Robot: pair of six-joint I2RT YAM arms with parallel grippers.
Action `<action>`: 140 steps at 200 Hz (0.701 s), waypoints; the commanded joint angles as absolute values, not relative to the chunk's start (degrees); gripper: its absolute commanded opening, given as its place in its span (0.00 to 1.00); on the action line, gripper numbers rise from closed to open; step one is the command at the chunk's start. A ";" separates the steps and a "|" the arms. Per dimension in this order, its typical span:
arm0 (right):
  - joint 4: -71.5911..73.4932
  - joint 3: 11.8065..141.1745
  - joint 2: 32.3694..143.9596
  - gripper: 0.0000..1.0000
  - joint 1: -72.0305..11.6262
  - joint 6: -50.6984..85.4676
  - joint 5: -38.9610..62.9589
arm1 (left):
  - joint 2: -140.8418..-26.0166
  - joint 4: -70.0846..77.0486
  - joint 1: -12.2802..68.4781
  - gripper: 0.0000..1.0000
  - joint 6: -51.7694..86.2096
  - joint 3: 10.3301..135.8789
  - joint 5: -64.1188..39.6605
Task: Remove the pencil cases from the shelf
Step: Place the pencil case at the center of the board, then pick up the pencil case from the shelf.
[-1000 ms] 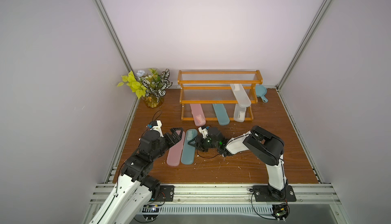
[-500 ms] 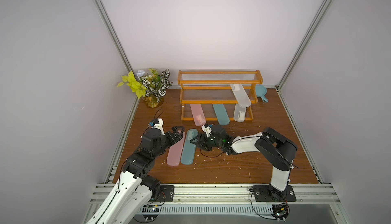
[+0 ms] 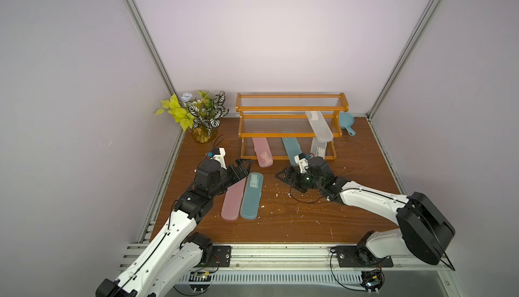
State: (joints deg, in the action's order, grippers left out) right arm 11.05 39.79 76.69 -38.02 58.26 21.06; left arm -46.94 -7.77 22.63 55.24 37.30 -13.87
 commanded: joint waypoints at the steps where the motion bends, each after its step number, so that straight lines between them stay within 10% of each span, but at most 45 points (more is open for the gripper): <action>1: 1.32 39.16 70.13 0.99 -34.05 51.81 18.69 | -49.46 -1.81 23.90 0.98 54.49 39.61 -15.57; 140: 0.59 40.72 63.63 0.92 2.77 46.98 39.78 | -66.22 10.55 33.18 0.98 57.46 46.28 -15.38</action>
